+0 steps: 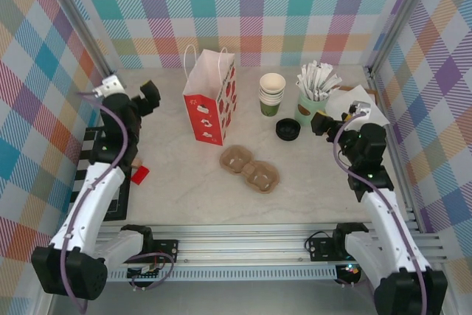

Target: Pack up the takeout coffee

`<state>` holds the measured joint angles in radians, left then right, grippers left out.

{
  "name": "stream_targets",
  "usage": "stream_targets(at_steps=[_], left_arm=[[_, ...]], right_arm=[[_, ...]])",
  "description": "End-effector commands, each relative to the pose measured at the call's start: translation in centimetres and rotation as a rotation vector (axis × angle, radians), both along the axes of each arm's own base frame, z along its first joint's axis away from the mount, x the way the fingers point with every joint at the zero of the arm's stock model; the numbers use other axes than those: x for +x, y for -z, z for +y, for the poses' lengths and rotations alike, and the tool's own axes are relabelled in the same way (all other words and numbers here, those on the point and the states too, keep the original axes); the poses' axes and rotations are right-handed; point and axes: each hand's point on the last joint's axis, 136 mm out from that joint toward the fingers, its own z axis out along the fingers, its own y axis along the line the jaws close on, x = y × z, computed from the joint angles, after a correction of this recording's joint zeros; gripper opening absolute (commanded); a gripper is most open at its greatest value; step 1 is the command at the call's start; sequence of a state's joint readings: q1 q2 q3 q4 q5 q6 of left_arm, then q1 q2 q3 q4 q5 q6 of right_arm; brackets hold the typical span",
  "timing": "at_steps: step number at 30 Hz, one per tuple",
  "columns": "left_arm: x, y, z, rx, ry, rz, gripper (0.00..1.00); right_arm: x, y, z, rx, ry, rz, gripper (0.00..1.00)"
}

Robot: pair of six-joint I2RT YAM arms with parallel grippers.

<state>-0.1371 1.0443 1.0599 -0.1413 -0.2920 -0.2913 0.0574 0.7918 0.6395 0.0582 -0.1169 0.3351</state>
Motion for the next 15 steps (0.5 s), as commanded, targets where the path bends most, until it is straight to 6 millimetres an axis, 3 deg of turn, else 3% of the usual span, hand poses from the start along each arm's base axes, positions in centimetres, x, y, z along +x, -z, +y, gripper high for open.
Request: stream_targets(at_steps=[1, 4, 7, 9, 11, 13, 15], left_arm=[[-0.5, 2.5, -4.3, -0.114, 0.198, 0.242, 1.00], [1.4, 1.6, -7.2, -0.179, 0.322, 0.322, 1.00], [2.8, 3.0, -8.5, -0.195, 0.366, 0.438, 1.00], [2.9, 3.2, -9.0, -0.189, 0.385, 0.451, 1.00], [2.2, 2.7, -9.1, -0.176, 0.399, 0.409, 1.00], [0.6, 3.0, -9.3, -0.153, 0.437, 0.364, 1.00], [-1.2, 4.8, -9.0, -0.147, 0.444, 0.371, 1.00]], right_arm=[[-1.5, -2.4, 2.3, 0.121, -0.103, 0.111, 1.00], [-0.1, -5.3, 4.5, 0.127, -0.157, 0.190, 1.00], [2.2, -5.2, 7.7, 0.040, -0.184, 0.303, 1.00], [3.5, -4.2, 8.6, 0.029, -0.138, 0.402, 1.00], [4.1, -2.4, 7.7, 0.058, -0.031, 0.517, 1.00], [4.1, 0.8, 6.4, 0.013, 0.061, 0.629, 1.00], [3.9, 3.0, 7.1, -0.018, 0.013, 0.698, 0.99]])
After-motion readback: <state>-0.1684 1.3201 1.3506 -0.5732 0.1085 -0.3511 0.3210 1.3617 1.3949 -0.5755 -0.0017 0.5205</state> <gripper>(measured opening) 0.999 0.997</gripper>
